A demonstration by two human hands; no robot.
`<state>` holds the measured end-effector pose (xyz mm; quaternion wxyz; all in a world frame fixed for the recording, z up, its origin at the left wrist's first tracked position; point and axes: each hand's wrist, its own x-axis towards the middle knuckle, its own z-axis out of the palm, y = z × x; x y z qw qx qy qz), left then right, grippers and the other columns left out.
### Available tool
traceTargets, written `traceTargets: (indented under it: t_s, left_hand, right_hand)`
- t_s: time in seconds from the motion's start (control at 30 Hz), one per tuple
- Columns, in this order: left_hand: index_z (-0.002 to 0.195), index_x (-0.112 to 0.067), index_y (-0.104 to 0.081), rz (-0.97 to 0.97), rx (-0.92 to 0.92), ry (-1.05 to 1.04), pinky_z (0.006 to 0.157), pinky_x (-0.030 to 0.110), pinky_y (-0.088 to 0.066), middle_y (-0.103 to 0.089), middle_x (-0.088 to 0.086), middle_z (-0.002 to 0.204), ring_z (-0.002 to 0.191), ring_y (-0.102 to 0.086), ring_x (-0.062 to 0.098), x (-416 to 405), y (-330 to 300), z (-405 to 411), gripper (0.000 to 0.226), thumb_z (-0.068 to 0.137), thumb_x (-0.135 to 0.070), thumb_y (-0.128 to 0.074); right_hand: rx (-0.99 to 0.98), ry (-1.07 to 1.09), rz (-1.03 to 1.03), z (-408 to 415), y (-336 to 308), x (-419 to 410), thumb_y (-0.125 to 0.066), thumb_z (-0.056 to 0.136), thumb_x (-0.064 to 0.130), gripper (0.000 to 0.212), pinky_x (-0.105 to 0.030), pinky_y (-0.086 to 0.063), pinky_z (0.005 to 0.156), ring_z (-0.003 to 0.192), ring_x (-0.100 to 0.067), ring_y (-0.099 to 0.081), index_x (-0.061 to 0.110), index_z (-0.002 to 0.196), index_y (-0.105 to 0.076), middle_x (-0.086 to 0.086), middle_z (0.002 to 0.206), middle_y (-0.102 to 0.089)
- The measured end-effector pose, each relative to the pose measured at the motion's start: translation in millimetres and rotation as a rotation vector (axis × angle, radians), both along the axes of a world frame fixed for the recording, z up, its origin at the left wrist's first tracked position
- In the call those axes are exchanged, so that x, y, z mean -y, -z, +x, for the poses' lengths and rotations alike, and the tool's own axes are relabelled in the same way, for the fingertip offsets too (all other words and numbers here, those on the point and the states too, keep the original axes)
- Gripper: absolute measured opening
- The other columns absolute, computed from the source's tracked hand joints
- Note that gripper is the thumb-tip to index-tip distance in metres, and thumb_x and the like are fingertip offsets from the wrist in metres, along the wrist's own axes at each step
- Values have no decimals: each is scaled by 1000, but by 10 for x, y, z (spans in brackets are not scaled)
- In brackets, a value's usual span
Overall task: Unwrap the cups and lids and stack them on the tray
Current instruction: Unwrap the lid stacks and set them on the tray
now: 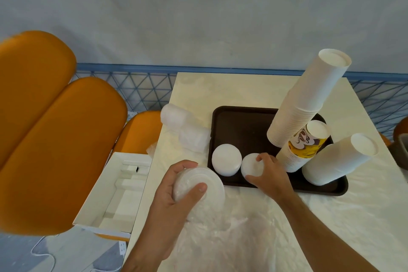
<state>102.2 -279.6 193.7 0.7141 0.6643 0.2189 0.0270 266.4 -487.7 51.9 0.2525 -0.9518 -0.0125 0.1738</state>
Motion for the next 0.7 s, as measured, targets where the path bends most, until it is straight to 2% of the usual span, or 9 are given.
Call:
traceTargets:
  t_s: [0.33, 0.5, 0.57, 0.63, 0.7]
  left_hand:
    - [106, -51, -59, 11, 0, -16, 82, 47, -61, -60, -23, 104, 110, -57, 21, -9, 9, 2, 50, 59, -45, -76]
    - [106, -61, -53, 62, -10, -28, 83, 43, -61, -55, -32, 100, 109, -54, 18, -2, 27, 12, 60, 73, -20, -81]
    - [105, -63, -52, 91, -5, -18, 87, 43, -60, -54, -33, 101, 111, -53, 17, 8, 11, 12, 61, 70, -24, -83]
    - [106, -64, -51, 120, 6, -3, 90, 46, -58, -54, -33, 104, 113, -53, 18, 14, -20, 12, 60, 60, -39, -81]
    - [105, -65, -50, 146, 22, 4, 91, 47, -57, -54, -34, 104, 113, -53, 16, 23, -33, 17, 61, 54, -48, -77]
  right_hand:
    - [29, 4, 4, -51, 80, 25, -88, 72, 44, 72, -34, -51, 96, 123, -20, -50, 29, 129, -45, 1, 144, -46]
    - [46, 16, 0, -97, 109, 29, -87, 74, 43, 67, -33, -49, 99, 127, -20, -48, 28, 126, -47, 2, 145, -45]
    - [48, 8, -3, -117, 76, 30, -88, 73, 44, 69, -36, -48, 102, 131, -22, -45, 28, 126, -47, 1, 149, -42]
    - [68, 15, -29, -149, -21, 22, -88, 72, 44, 71, -41, -46, 106, 137, -26, -40, 28, 128, -47, -1, 156, -35]
    - [124, 33, -14, -203, -203, -8, -85, 77, 39, 66, -39, -46, 106, 138, -26, -38, 27, 130, -48, -1, 158, -31]
